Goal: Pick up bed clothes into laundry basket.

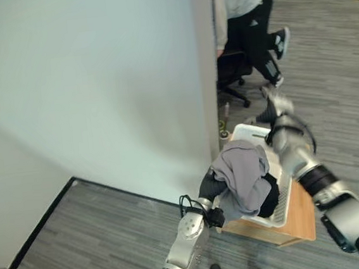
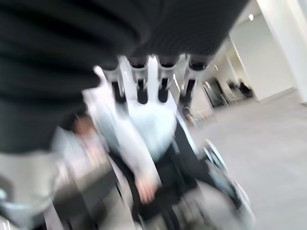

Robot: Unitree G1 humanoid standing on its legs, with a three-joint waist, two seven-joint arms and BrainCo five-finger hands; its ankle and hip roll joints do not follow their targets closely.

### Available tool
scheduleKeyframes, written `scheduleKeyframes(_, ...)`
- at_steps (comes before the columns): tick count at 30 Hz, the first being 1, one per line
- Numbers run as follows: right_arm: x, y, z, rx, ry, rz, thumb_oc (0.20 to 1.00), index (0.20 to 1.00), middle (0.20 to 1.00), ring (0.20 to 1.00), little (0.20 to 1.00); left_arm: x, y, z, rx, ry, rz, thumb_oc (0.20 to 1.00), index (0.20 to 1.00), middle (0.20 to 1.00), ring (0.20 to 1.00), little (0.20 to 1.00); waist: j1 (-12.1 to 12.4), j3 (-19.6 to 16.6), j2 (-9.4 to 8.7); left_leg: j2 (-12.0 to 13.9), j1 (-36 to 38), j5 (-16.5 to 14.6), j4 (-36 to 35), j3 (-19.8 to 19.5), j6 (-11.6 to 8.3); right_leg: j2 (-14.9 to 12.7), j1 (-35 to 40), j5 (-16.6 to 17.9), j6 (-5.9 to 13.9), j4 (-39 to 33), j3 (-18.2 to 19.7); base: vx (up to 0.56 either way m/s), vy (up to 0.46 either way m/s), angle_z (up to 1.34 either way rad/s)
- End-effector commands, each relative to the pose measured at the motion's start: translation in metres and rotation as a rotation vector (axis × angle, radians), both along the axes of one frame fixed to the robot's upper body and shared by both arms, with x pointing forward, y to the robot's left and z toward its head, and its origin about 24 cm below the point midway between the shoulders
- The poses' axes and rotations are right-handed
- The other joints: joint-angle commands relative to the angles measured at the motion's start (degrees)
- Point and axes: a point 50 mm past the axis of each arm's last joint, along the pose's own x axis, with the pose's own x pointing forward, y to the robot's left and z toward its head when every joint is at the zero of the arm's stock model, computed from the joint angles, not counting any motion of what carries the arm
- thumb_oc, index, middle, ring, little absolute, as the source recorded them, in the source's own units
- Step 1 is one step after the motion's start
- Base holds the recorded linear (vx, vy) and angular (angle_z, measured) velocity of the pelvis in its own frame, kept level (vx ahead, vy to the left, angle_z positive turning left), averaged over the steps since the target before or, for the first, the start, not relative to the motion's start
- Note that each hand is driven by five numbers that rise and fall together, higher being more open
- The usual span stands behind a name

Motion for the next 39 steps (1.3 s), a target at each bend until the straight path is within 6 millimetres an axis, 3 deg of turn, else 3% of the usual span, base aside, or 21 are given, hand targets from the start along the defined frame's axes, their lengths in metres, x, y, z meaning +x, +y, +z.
scheduleKeyframes(1, -0.003, -0.015, 0.037, -0.039, -0.044, 0.0, 1.0, 1.0, 1.0, 1.0, 1.0, 0.007, -0.023, 0.034, -0.1, -0.159, -0.07, 0.2, 0.2, 0.2, 0.2, 0.2, -0.5, -3.4, 0.89, 5.6, 0.6, 3.2, 0.2, 0.1, -4.2, -1.7, 1.8, -0.2, 0.07, 0.9, -1.5, 0.0, 0.022, -0.22)
scheduleKeyframes(5, -0.033, 0.0, 0.072, 0.018, -0.172, 0.153, 1.0, 1.0, 1.0, 1.0, 1.0, 0.014, -0.014, 0.031, 0.023, -0.178, 0.008, 0.2, 0.2, 0.2, 0.2, 0.2, -1.7, -3.2, 1.17, 6.0, 1.9, 2.3, 0.2, 2.7, -3.59, -1.5, 1.3, 0.7, -0.3, 0.9, 1.4, 0.0, 0.025, -0.29)
scheduleKeyframes(7, -0.046, 0.002, 0.078, 0.047, -0.209, 0.202, 1.0, 1.0, 1.0, 1.0, 1.0, 0.024, -0.011, 0.033, 0.1, -0.206, 0.055, 0.2, 0.2, 0.2, 0.2, 0.2, -2.2, -3.2, 1.08, 6.1, 2.2, 2.2, 0.2, 3.5, -3.55, -1.4, 1.1, 1.1, -0.42, 0.9, 2.3, 0.0, 0.009, -0.32)
scheduleKeyframes(12, -0.061, 0.005, 0.078, 0.083, -0.256, 0.283, 1.0, 1.0, 1.0, 1.0, 1.0, 0.041, -0.01, 0.03, 0.279, -0.242, 0.13, 0.2, 0.2, 0.2, 0.2, 0.2, -3.4, -3.7, 0.78, 6.3, 2.3, 1.9, 0.2, 4.1, -3.39, -1.2, 0.6, 1.6, -0.78, 0.9, 3.4, 0.01, -0.01, -0.2)
scheduleKeyframes(13, -0.066, 0.01, 0.078, 0.115, -0.28, 0.339, 1.0, 1.0, 1.0, 1.0, 1.0, 0.057, -0.003, 0.025, 0.425, -0.262, 0.203, 0.2, 0.2, 0.2, 0.2, 0.2, -4.3, -4.0, 0.33, 6.6, 2.2, 1.7, 0.2, 4.9, -3.24, -0.9, -0.1, 1.9, -0.9, 0.9, 4.6, -0.01, -0.016, -0.3)
scheduleKeyframes(15, -0.068, 0.015, 0.078, 0.131, -0.296, 0.373, 1.0, 1.0, 1.0, 1.0, 1.0, 0.071, 0.005, 0.025, 0.532, -0.279, 0.253, 0.2, 0.2, 0.2, 0.2, 0.2, -4.6, -4.3, -0.25, 6.9, 1.9, 1.6, 0.2, 5.8, -3.27, -0.6, -0.9, 2.2, -1.01, 0.9, 5.7, -0.01, -0.017, -0.32)
scheduleKeyframes(21, -0.07, 0.02, 0.076, 0.139, -0.301, 0.408, 1.0, 1.0, 1.0, 1.0, 1.0, 0.094, 0.019, 0.019, 0.655, -0.217, 0.349, 0.2, 0.2, 0.2, 0.2, 0.2, -5.6, -5.1, -1.84, 7.8, 0.5, 1.3, 0.2, 7.2, -3.53, -0.2, -3.2, 2.8, -1.16, 0.9, 7.1, 0.0, -0.011, -0.32)
scheduleKeyframes(26, -0.079, 0.023, 0.075, 0.181, -0.321, 0.475, 1.0, 1.0, 1.0, 1.0, 1.0, 0.11, 0.047, -0.002, 0.873, -0.09, 0.453, 0.2, 0.2, 0.2, 0.2, 0.2, -6.6, -5.0, -4.1, 8.5, -1.6, 1.3, 0.2, 7.1, -3.77, 0.1, -5.4, 3.3, -1.04, 0.9, 7.2, -0.04, -0.007, -0.15)
scheduleKeyframes(29, -0.087, 0.022, 0.074, 0.19, -0.32, 0.492, 1.0, 1.0, 1.0, 1.0, 1.0, 0.116, 0.062, -0.005, 0.906, -0.027, 0.513, 0.2, 0.2, 0.2, 0.2, 0.2, -6.8, -5.2, -5.43, 9.0, -3.2, 2.1, 0.2, 7.0, -4.03, 0.3, -6.9, 3.9, -1.18, 0.9, 7.1, -0.05, -0.031, -0.02)
scheduleKeyframes(33, -0.096, 0.017, 0.069, 0.178, -0.298, 0.509, 1.0, 1.0, 1.0, 1.0, 1.0, 0.132, 0.073, 0.015, 0.92, -0.047, 0.604, 0.2, 0.2, 0.2, 0.2, 0.2, -7.3, -5.3, -8.22, 9.7, -6.7, 2.9, 0.2, 5.9, -4.5, 0.7, -10.2, 4.6, -1.18, 0.9, 6.1, -0.07, -0.044, 0.03)
scheduleKeyframes(39, -0.099, 0.019, 0.063, 0.184, -0.292, 0.517, 1.0, 1.0, 1.0, 1.0, 1.0, 0.139, 0.064, 0.028, 0.937, -0.096, 0.587, 0.2, 0.2, 0.2, 0.2, 0.2, -7.3, -4.4, -8.39, 9.3, -8.4, 3.3, 0.2, 5.1, -4.43, 0.8, -11.9, 4.7, -1.09, 0.9, 5.3, -0.04, 0.004, 0.04)
